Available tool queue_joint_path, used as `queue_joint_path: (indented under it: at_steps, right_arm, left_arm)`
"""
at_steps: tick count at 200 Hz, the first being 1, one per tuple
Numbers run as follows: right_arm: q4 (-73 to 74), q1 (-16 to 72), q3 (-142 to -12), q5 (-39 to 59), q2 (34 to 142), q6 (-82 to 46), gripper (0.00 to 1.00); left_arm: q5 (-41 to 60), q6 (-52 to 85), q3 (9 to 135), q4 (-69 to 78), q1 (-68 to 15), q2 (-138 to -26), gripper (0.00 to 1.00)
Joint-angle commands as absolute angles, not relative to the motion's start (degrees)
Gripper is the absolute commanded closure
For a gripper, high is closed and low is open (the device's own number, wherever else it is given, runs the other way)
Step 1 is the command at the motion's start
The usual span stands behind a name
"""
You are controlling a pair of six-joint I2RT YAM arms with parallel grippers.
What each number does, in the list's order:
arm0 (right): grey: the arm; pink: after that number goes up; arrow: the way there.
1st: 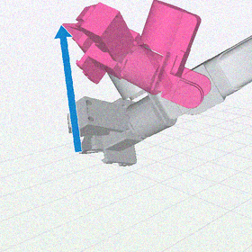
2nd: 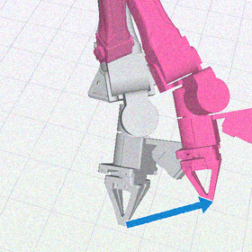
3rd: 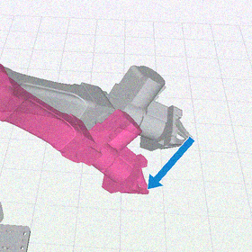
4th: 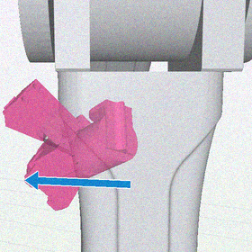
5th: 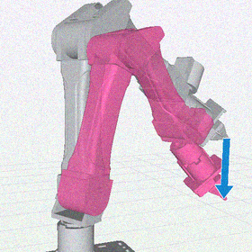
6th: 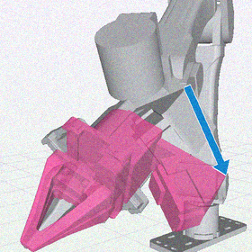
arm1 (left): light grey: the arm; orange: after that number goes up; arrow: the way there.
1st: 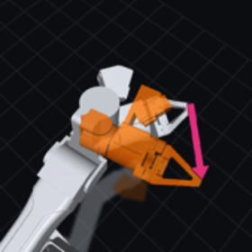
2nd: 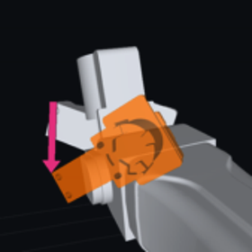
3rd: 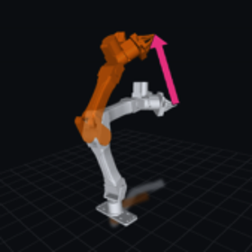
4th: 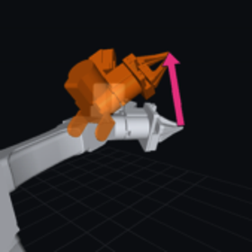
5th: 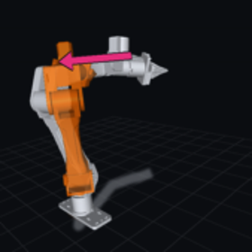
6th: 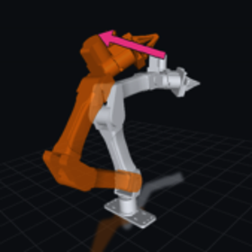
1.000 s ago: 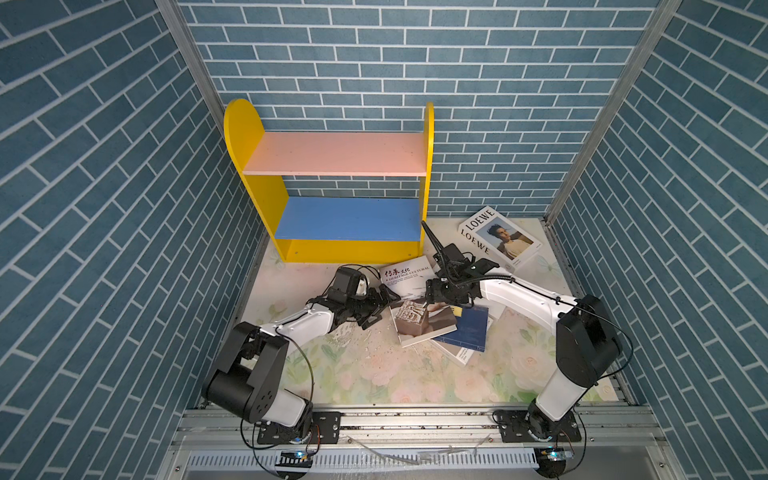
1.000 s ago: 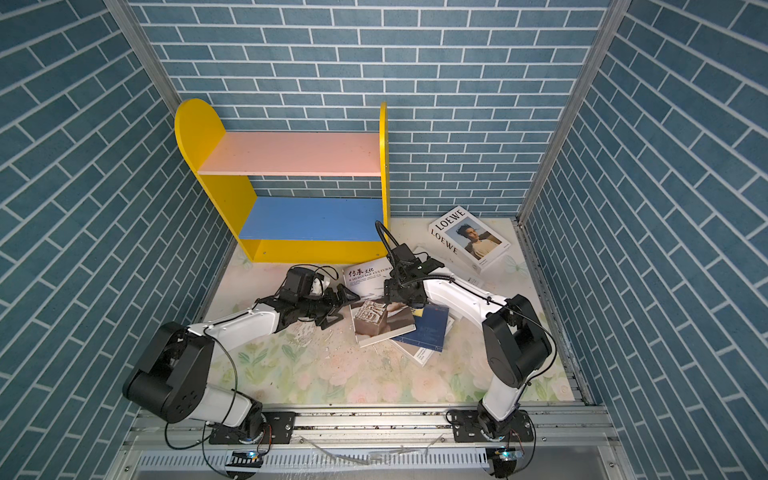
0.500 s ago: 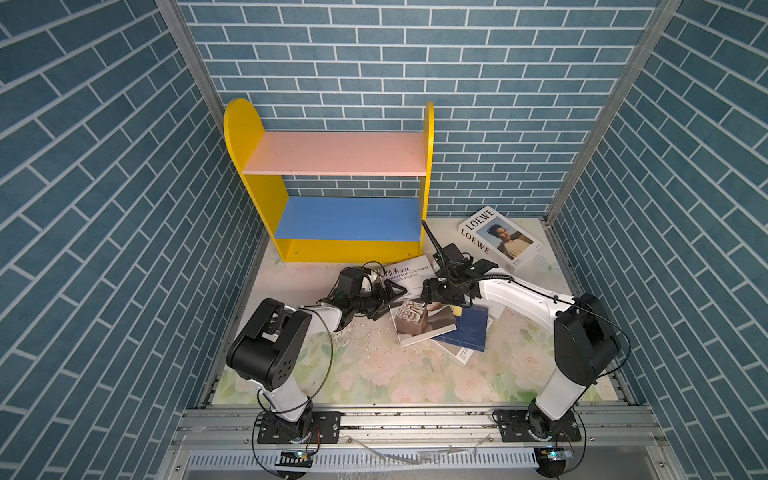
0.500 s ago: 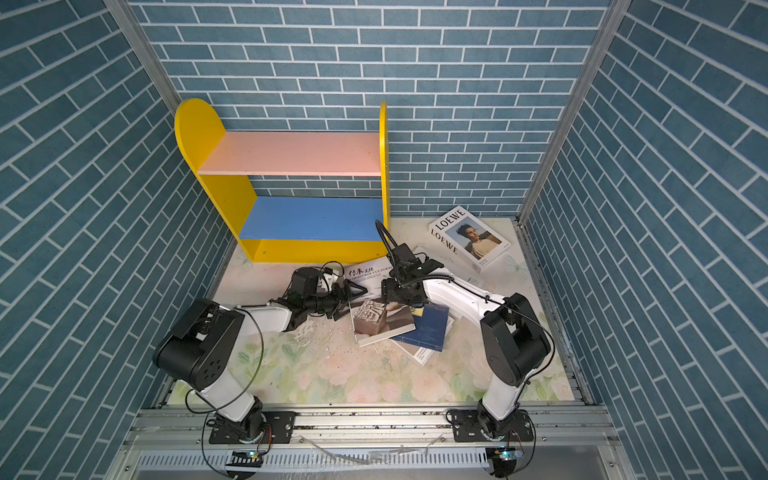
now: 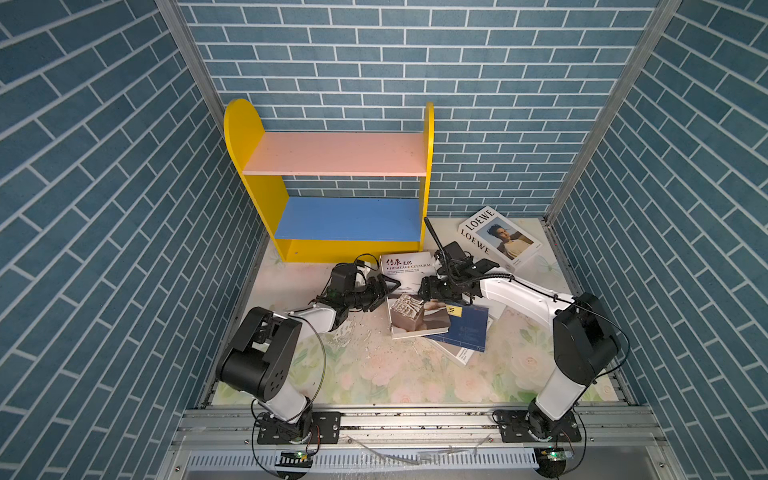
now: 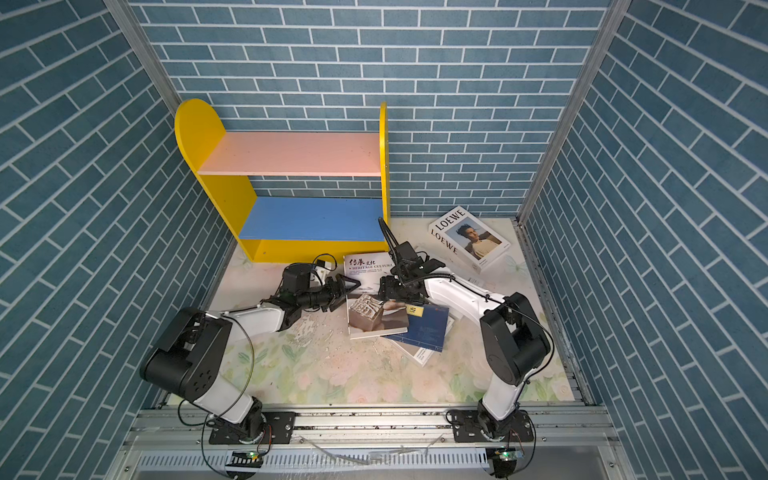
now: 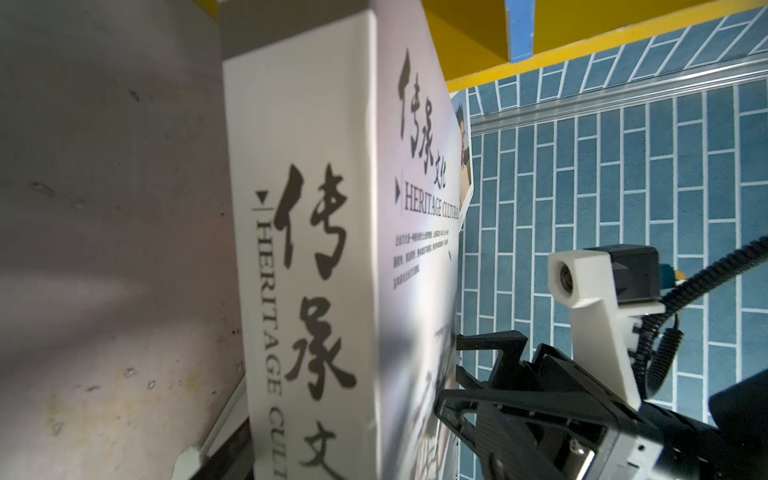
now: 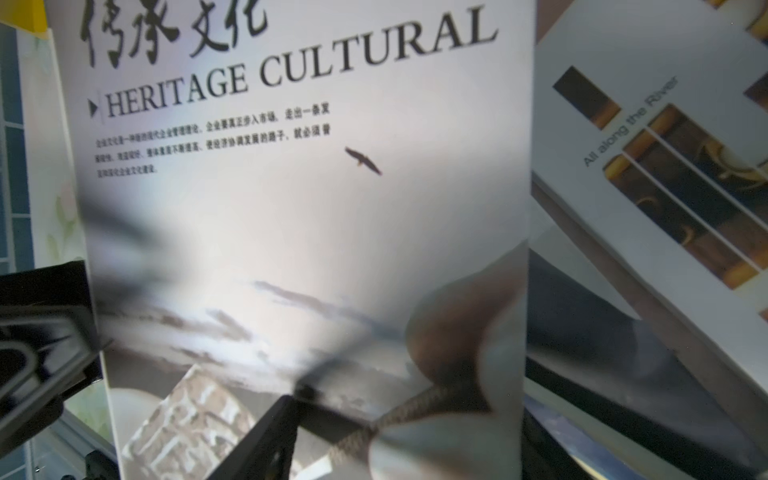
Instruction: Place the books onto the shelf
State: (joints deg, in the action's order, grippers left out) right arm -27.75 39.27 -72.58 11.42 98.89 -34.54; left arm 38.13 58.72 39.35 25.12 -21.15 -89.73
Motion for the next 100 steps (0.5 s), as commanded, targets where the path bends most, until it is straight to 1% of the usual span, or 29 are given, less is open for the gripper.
queue_joint_path:
  at_steps: [1,21,55,100]
  right_arm:
    - [-21.5,40.26,-72.9,16.5,100.72,-36.59,0.26]
    - [-17.19,40.26,-72.3,18.94,100.64,-38.41,0.26]
    - [-10.63,40.31,-71.48,22.34,100.2,-41.48,0.25]
    - [-5.57,40.25,-70.85,24.36,99.42,-44.18,0.24]
  left_arm:
    - [45.79,54.83,43.94,24.59,-22.96,-84.18,0.24]
    - [46.6,53.25,44.65,20.71,-23.16,-82.35,0.26]
    - [46.3,52.62,44.23,17.91,-23.58,-80.14,0.31]
    - [43.36,50.79,44.24,12.89,-23.7,-76.47,0.44]
